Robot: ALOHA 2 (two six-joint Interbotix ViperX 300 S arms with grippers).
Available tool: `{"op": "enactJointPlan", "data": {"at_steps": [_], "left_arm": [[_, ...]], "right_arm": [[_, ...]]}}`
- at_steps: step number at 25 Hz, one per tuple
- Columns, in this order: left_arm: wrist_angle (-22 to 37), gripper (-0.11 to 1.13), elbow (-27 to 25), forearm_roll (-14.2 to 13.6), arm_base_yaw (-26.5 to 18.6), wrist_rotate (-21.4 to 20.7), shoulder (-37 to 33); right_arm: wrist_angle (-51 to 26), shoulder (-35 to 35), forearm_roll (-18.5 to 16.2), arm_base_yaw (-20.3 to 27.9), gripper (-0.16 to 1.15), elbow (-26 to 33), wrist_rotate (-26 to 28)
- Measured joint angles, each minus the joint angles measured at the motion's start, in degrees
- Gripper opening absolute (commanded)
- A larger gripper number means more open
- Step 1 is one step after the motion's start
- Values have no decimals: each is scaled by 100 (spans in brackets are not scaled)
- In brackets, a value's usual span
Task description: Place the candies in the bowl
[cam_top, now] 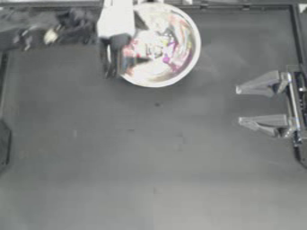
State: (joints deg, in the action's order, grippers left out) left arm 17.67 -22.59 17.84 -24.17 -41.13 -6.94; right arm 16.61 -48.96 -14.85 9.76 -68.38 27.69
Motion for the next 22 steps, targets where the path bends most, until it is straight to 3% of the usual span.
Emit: {"op": "enactJointPlan", "data": {"at_steps": [6, 14, 22], "left_arm": [[-290, 94, -703, 352, 694, 44, -976], [-817, 86, -1723, 1020, 1063, 62, -2074], [-1336, 81, -2452, 1222, 1362, 70, -2689]], "right_arm": [[0, 0, -70, 0, 98, 0, 9], [0, 0, -308, 0, 97, 44, 0], [-53, 0, -536, 0, 98, 149, -26]]}}
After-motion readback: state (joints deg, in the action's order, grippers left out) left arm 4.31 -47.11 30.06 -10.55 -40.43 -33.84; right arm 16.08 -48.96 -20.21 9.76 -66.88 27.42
